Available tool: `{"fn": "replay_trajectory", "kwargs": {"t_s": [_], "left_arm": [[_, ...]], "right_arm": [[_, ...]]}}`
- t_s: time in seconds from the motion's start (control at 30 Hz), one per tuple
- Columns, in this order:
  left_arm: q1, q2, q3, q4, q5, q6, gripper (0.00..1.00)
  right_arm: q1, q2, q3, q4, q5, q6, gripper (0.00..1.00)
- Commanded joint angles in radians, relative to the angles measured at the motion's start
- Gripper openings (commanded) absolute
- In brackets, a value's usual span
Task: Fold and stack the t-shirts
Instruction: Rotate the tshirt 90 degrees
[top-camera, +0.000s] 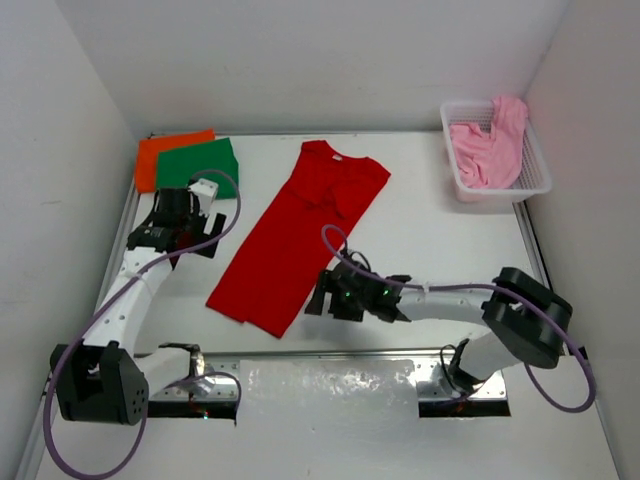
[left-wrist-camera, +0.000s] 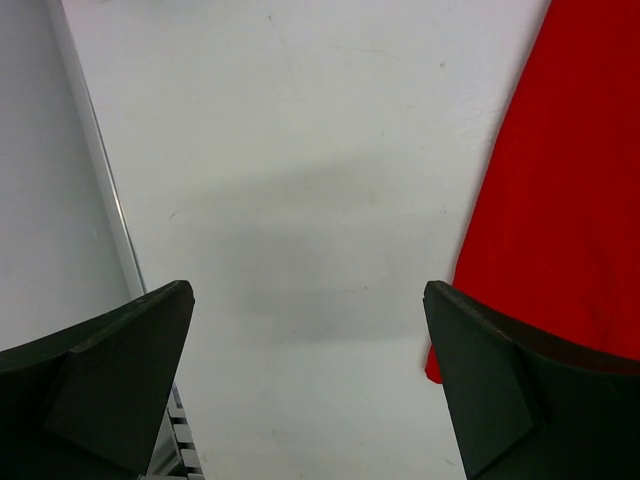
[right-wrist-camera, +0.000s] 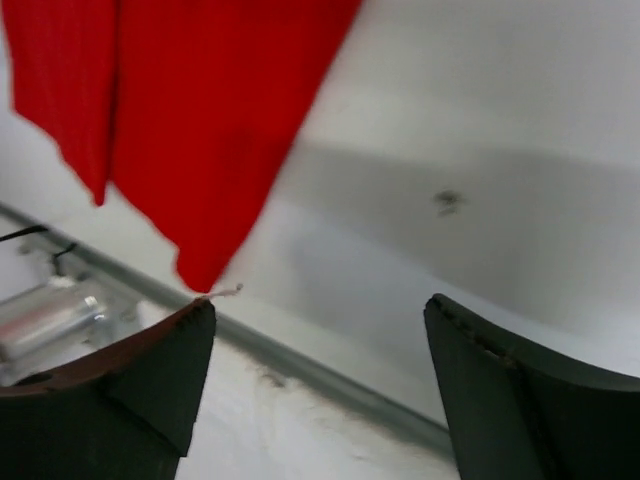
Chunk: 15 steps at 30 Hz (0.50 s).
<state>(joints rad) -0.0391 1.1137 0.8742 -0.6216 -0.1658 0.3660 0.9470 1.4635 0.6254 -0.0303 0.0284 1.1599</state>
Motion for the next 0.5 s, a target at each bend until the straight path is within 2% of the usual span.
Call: {"fn": "replay_trajectory", "kwargs": {"t_s": [0.0, 0.13, 0.3, 0.47], "left_arm": [[0.008, -0.035, 0.002, 0.037, -0.018, -0.027, 1.0], [0.008, -0.087, -0.024, 0.051, -0.014, -0.021, 1.0], [0.008, -0.12, -0.055, 0.065, -0.012, -0.009, 1.0], [0.007, -0.123, -0.057, 0.066, -0.006, -0.004, 1.0]], "right_arm": [[0.094, 0.043, -0.021, 0.248, 0.054, 0.315, 0.8], [0.163, 0.147, -0.018, 0.345, 0.054, 0.44, 0.68], [0.206, 0.286, 0.039, 0.382, 0.024, 0.53, 0.67], [0.217, 0.357, 0.083, 0.363, 0.045, 0.558, 0.64]]}}
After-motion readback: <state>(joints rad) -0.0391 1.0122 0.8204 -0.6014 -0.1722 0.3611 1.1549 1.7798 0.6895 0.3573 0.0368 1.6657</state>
